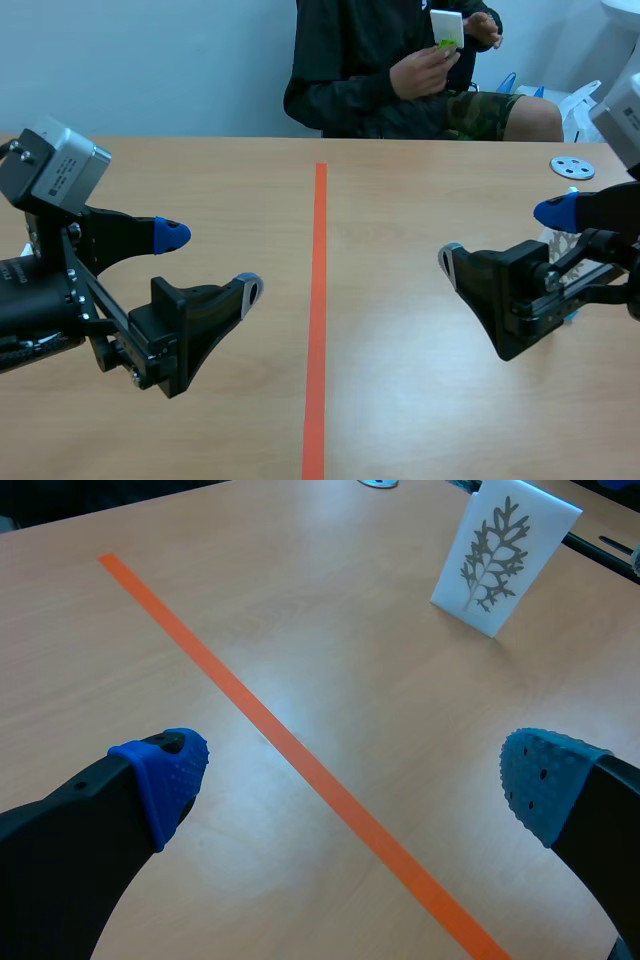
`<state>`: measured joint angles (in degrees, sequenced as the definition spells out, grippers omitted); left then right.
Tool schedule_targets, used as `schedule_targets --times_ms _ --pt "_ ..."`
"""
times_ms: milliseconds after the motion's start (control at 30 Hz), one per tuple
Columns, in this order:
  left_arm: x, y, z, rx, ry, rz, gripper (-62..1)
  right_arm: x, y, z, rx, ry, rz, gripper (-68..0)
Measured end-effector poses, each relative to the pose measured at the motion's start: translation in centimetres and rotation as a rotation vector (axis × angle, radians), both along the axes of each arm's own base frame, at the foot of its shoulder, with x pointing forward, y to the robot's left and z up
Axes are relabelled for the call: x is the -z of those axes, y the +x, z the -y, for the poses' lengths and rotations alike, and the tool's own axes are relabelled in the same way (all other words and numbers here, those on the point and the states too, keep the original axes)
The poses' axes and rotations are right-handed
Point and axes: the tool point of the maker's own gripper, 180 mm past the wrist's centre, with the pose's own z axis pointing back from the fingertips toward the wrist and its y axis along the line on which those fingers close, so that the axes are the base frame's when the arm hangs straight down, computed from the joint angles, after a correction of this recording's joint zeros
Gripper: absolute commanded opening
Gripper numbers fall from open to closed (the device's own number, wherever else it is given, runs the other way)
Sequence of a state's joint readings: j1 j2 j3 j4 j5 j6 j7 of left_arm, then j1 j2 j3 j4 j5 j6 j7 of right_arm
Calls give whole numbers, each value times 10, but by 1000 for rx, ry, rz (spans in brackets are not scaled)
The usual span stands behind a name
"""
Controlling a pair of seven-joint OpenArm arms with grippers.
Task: Sort the leaf by its shape. The table is split by an orange tape line. A compound leaf with several leaflets goes to the left side, a simple leaf with one blade goes to the right side. Return to the home posture when a red brick is placed on the table.
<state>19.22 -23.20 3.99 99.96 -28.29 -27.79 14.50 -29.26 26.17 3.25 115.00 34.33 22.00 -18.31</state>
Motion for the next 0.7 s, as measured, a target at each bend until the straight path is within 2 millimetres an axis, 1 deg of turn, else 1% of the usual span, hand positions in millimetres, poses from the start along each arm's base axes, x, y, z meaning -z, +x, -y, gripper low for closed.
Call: schedule_targets --times_ms 700 --pt "-2 1 0 -1 -8 8 14 -1 0 0 0 2 3 4"
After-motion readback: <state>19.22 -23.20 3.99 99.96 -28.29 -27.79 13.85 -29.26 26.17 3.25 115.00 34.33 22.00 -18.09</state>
